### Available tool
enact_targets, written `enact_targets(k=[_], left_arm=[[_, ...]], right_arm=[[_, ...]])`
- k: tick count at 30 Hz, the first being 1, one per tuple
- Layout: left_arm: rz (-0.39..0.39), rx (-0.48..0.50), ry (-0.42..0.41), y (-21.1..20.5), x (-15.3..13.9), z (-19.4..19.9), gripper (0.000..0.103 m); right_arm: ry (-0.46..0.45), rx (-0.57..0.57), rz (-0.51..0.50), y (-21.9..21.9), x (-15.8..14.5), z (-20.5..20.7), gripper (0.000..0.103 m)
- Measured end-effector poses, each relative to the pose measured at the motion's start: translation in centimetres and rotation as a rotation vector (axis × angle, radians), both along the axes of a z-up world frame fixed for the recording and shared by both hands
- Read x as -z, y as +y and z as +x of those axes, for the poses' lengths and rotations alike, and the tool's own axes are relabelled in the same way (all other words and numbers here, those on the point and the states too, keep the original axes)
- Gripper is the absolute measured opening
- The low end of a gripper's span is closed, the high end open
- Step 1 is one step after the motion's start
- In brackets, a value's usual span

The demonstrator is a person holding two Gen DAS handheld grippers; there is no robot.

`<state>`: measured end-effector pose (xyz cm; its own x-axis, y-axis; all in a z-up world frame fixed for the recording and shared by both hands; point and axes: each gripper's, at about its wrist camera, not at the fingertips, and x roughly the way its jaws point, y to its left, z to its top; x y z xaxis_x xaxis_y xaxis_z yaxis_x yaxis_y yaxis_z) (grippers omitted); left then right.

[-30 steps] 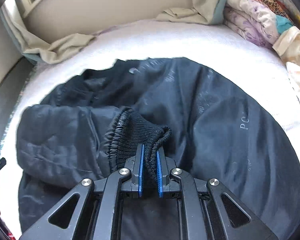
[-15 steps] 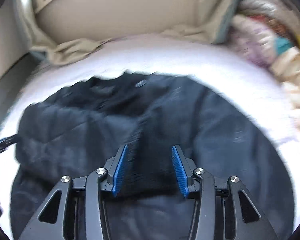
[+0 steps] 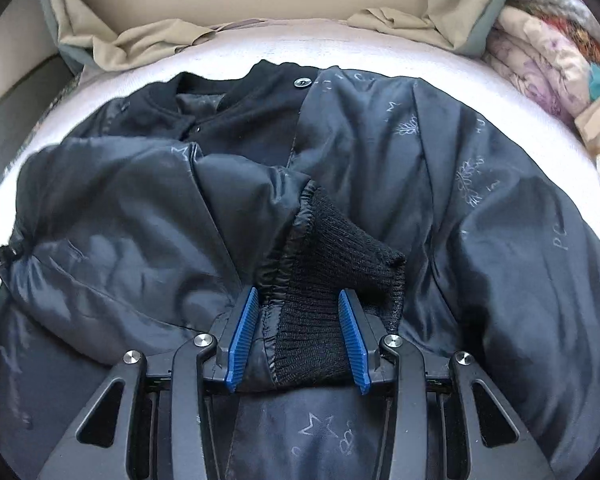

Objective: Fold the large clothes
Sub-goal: 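Grasp the other knit sleeve cuff with the right gripper and fold it across the front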

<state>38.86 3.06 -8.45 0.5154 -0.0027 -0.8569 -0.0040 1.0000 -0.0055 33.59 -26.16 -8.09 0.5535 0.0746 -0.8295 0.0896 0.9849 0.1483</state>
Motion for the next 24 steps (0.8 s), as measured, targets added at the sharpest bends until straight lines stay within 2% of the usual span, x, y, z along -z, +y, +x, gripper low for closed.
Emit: enact_targets(k=[5, 7, 10, 13, 20, 24], left_arm=[[0.001, -0.007, -0.001, 0.0, -0.7, -0.5, 0.079], [0.033, -0.007, -0.015, -0.3, -2.3, -1.1, 0.079], [0.073, 0.014, -0.067, -0.8, -5.3, -2.4, 0.083], [0.024, 0.035, -0.127, -0.6, -8.2, -3.7, 0.088], [-0.005, 0.071, -0.182, -0.3, -11.5, -6.7, 0.090], [-0.092, 0.083, -0.198, -0.1, -14.1, -8.7, 0.090]], right_arm=[[-0.015, 0.007, 0.036, -0.8, 0.1, -0.4, 0.038], [-0.012, 0.013, 0.045, -0.8, -0.5, -0.5, 0.040], [0.001, 0.049, 0.126, -1.8, -1.9, -1.3, 0.045], [-0.011, 0.082, 0.212, -3.0, -3.8, -2.0, 0.052], [-0.076, 0.132, 0.203, -5.8, -8.0, -5.4, 0.060], [-0.082, 0.177, 0.224, -8.5, -9.5, -8.2, 0.061]])
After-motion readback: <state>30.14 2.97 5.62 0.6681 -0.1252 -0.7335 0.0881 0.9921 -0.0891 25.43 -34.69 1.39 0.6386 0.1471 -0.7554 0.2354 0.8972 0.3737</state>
